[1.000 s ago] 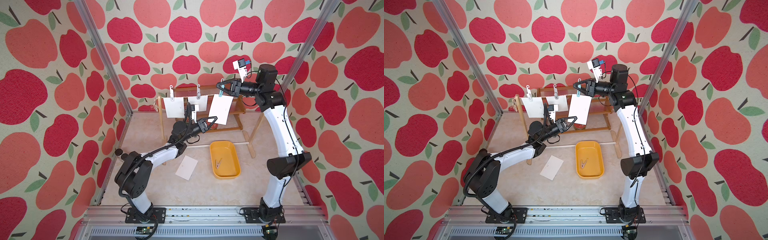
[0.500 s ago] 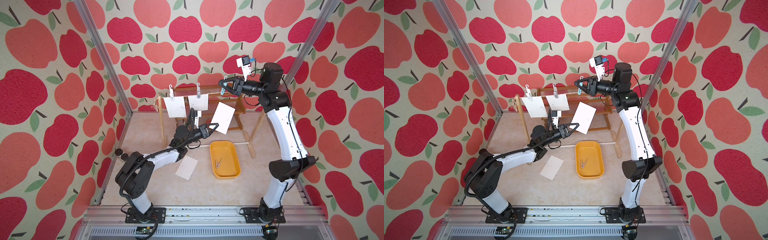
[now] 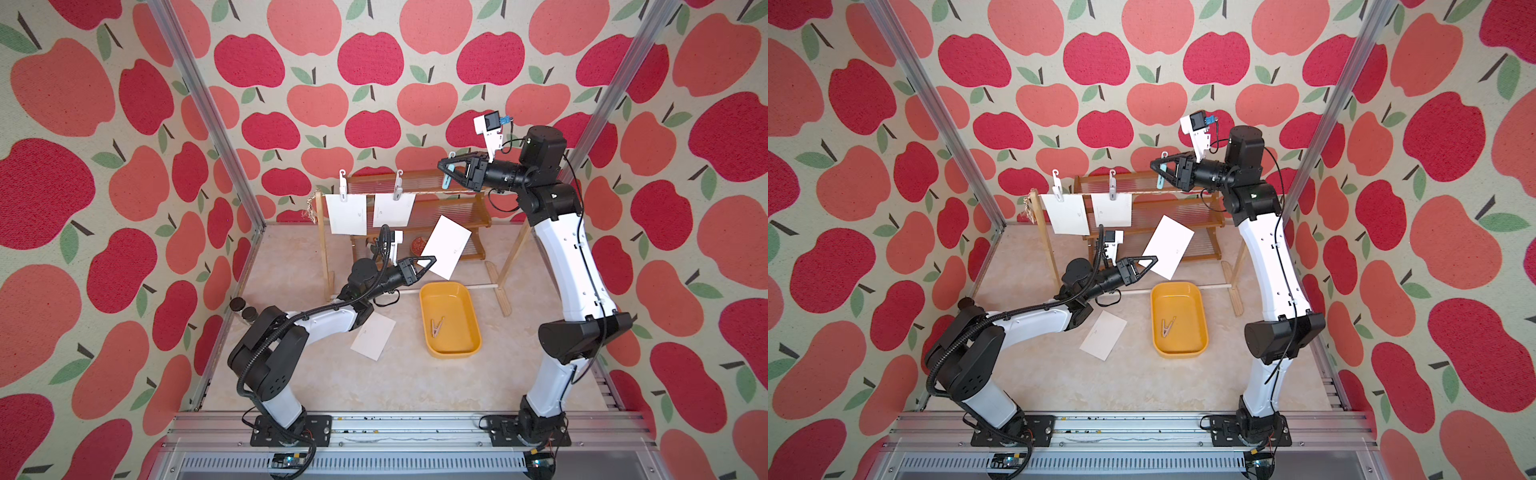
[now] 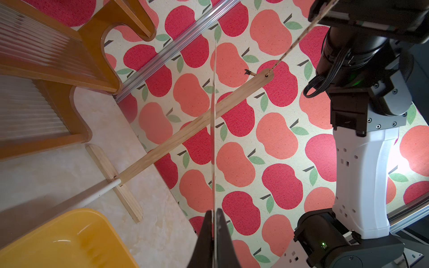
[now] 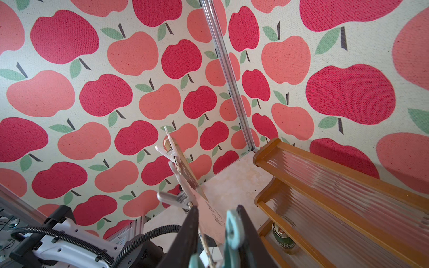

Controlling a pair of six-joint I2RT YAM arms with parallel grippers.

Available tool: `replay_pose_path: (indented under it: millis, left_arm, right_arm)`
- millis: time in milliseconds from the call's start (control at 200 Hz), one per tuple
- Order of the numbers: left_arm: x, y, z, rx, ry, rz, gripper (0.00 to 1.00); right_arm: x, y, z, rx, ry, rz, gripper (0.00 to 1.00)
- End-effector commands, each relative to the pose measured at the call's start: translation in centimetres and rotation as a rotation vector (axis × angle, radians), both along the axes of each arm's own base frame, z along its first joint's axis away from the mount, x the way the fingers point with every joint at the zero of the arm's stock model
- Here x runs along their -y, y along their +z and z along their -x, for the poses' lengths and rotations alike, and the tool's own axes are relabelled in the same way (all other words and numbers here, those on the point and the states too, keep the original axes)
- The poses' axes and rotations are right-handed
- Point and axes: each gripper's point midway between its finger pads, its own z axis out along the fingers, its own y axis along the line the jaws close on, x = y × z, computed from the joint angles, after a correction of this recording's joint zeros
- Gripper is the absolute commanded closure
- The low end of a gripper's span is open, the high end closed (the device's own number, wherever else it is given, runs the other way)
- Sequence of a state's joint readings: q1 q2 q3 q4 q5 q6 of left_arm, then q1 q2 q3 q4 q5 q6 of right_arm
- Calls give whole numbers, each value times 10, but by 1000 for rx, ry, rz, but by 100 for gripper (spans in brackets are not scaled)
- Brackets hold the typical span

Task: Remove the postcards from the strings
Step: Remove the clamp from the clothesline, then place the postcard on the postcard.

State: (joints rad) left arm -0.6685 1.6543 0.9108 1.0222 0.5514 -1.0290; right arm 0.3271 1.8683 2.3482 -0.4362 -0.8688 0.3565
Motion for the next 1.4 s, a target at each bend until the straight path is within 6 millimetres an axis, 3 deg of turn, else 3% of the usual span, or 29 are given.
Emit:
replay_pose_path:
  millis: [0, 250, 575, 705, 755, 815, 1020, 1391]
  left_arm:
    - [-10, 14, 10, 61, 26, 25, 100]
    - [-34, -4, 27, 41, 82, -28, 100]
    - [-75, -30, 46, -21, 177, -138, 100]
    - [-95, -55, 53, -101, 240, -242, 100]
    - [-104, -73, 55, -152, 263, -310, 100]
    - [-116, -78, 60, -183, 283, -331, 100]
    - [-150, -118, 69, -330, 354, -380, 100]
    - [-169, -201, 87, -601, 414, -521, 100]
  right_arm:
    - [7, 15, 10, 45, -28, -8, 71]
    - [15, 19, 18, 65, -50, -9, 71]
    - [27, 29, 50, 115, -59, -17, 71]
    - [33, 27, 68, 128, -64, -20, 71]
    - [35, 24, 76, 134, -66, -14, 71]
    - [39, 21, 87, 145, -74, -12, 71]
    - [48, -3, 117, 134, -83, -3, 70]
    - [52, -83, 160, 36, -92, 44, 70]
